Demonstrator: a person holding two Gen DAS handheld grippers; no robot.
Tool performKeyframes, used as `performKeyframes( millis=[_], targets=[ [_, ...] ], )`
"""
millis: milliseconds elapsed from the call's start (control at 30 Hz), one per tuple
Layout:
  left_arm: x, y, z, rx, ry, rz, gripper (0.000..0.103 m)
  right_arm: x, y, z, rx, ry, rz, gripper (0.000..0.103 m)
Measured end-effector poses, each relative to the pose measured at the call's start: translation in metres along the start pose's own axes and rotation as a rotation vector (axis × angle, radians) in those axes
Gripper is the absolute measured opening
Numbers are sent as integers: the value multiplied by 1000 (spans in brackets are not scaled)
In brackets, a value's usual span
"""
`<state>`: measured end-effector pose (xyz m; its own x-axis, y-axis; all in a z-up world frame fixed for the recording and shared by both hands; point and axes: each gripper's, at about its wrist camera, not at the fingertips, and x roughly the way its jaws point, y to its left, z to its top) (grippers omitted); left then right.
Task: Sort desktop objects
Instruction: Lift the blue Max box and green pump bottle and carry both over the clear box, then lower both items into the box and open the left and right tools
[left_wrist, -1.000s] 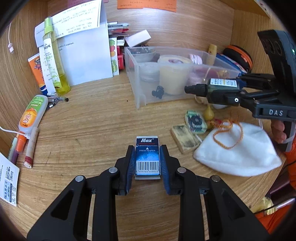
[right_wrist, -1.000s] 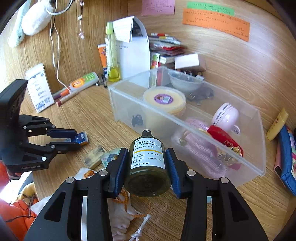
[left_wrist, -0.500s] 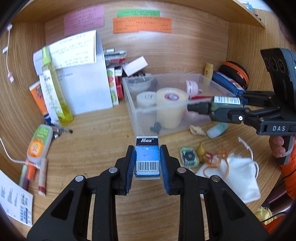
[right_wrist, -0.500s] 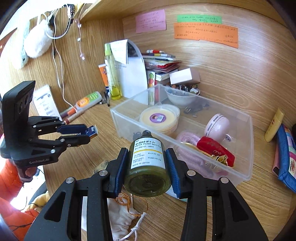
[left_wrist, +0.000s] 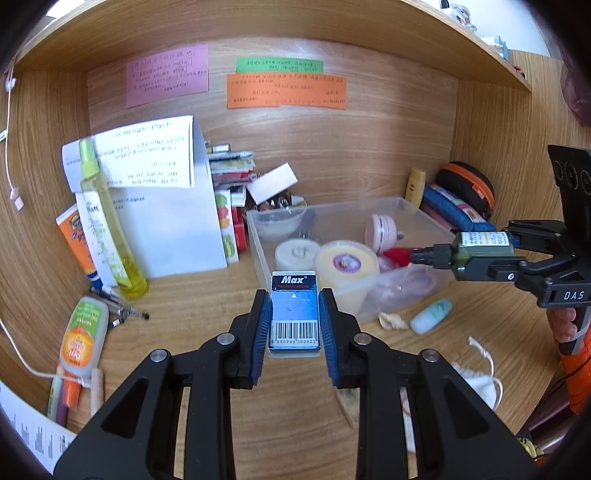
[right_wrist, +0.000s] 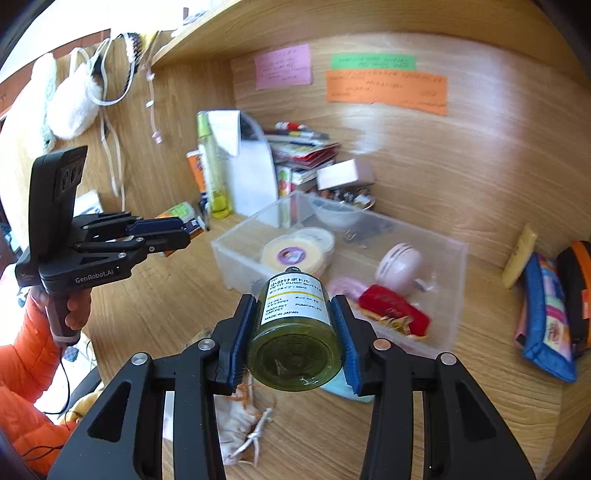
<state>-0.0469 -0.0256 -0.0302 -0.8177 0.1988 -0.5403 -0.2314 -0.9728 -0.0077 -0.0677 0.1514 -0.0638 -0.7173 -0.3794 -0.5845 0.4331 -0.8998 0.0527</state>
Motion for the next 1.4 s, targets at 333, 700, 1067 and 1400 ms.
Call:
performKeyframes(
  millis=[333,700,1067,1400],
  targets=[
    [31,2,23,4,10,-9,26,7,-33,24,66,-3,-71,38],
    [76,6,31,-21,49,18,26,59,-42,40,90,63,-118,38],
    [87,-3,22,24,65,13,26,96,-33,30,70,118,-183,38],
    [89,-5,19,24,75,13,27,98,-26,23,28,108,-210,38]
  ],
)
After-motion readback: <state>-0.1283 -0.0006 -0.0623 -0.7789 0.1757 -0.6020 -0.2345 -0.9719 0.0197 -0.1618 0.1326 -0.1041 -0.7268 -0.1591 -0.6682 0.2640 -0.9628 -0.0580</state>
